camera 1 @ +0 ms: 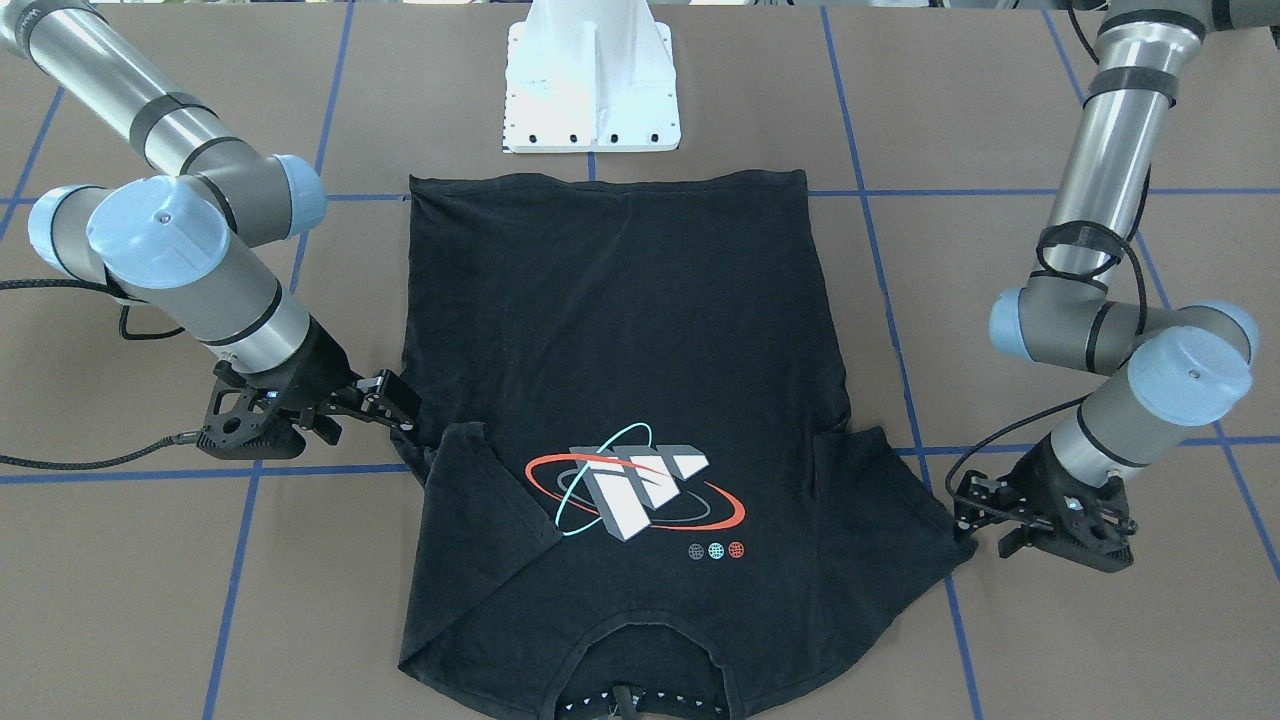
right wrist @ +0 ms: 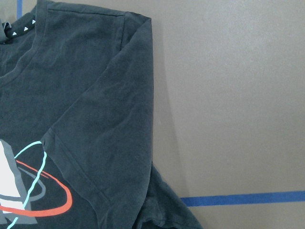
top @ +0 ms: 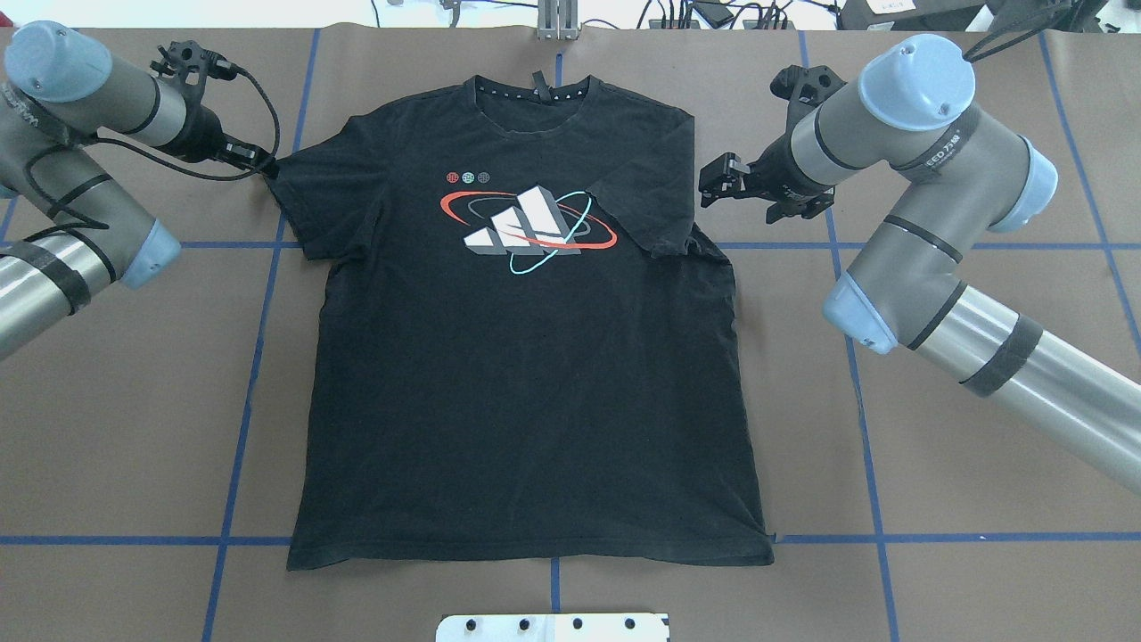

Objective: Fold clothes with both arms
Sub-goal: 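Move the left gripper to the shirt shoulder while the right gripper hovers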

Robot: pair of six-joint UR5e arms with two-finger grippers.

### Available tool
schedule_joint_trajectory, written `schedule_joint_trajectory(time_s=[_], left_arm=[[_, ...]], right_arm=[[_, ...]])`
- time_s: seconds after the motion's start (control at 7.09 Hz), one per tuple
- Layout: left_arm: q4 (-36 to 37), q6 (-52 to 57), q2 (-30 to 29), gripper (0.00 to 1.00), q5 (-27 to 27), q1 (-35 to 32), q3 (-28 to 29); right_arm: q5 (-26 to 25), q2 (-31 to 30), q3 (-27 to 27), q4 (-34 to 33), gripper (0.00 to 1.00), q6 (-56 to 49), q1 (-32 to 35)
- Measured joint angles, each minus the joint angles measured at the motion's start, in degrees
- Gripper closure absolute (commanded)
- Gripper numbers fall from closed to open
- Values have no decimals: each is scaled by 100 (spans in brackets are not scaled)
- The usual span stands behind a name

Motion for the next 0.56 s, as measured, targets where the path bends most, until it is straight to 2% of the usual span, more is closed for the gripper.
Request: schedule_joint_trajectory(time_s=[0.56], left_arm=[[0, -9, 1, 45, 0, 37, 7]], right_arm=[[-2, 1, -17, 6, 0, 0, -4]])
